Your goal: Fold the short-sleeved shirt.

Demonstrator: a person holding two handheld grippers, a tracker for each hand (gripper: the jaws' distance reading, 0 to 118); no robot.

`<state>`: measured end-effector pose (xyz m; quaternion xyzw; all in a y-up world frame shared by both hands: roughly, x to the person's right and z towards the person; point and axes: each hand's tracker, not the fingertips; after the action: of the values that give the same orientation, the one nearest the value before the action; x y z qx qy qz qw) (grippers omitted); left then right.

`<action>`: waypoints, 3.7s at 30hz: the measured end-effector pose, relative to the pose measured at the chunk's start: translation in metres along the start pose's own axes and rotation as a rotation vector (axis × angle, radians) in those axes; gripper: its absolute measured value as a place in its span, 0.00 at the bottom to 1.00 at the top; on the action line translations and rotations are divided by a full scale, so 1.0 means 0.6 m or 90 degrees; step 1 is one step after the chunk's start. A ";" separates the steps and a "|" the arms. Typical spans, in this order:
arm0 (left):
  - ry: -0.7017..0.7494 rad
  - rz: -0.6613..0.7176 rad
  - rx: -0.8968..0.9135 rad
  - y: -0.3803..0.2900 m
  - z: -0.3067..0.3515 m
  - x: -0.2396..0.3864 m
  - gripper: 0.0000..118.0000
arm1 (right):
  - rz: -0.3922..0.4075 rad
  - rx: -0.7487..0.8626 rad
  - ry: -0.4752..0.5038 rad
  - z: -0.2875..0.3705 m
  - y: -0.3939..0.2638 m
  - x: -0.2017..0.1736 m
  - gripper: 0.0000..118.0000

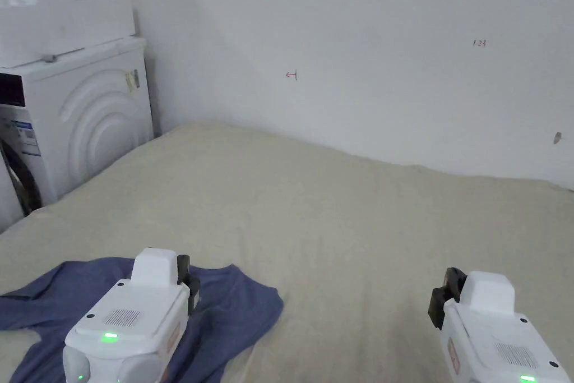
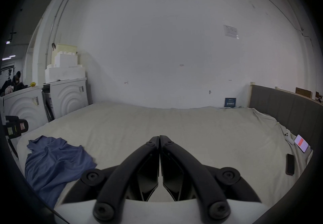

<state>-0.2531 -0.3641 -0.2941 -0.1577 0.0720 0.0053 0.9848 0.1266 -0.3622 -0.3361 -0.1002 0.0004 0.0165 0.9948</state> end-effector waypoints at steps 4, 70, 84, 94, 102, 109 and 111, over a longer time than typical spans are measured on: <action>0.013 0.019 -0.078 -0.029 -0.018 -0.060 0.00 | 0.009 -0.009 0.037 -0.012 -0.004 -0.051 0.00; -0.204 0.070 -0.004 0.126 -0.092 0.033 0.00 | 0.022 0.001 -0.043 0.025 0.018 0.073 0.00; -0.403 -0.002 -0.010 0.165 -0.153 0.298 0.00 | 0.008 0.020 -0.164 0.089 0.027 0.231 0.00; -0.481 -0.045 -0.039 0.130 -0.094 0.527 0.00 | -0.010 0.020 -0.219 0.126 0.014 0.298 0.00; -0.513 -0.058 -0.089 0.074 -0.079 0.634 0.00 | -0.016 0.010 -0.250 0.141 0.004 0.335 0.00; -0.504 -0.071 -0.098 0.056 -0.067 0.667 0.00 | -0.015 0.008 -0.268 0.151 0.001 0.354 0.00; -0.500 -0.068 -0.105 0.045 -0.075 0.661 0.00 | -0.016 0.007 -0.270 0.152 0.000 0.356 0.00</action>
<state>0.1320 -0.3571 -0.4015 -0.2254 -0.3186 0.0194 0.9205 0.3398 -0.3370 -0.2479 -0.0890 -0.2103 0.0251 0.9732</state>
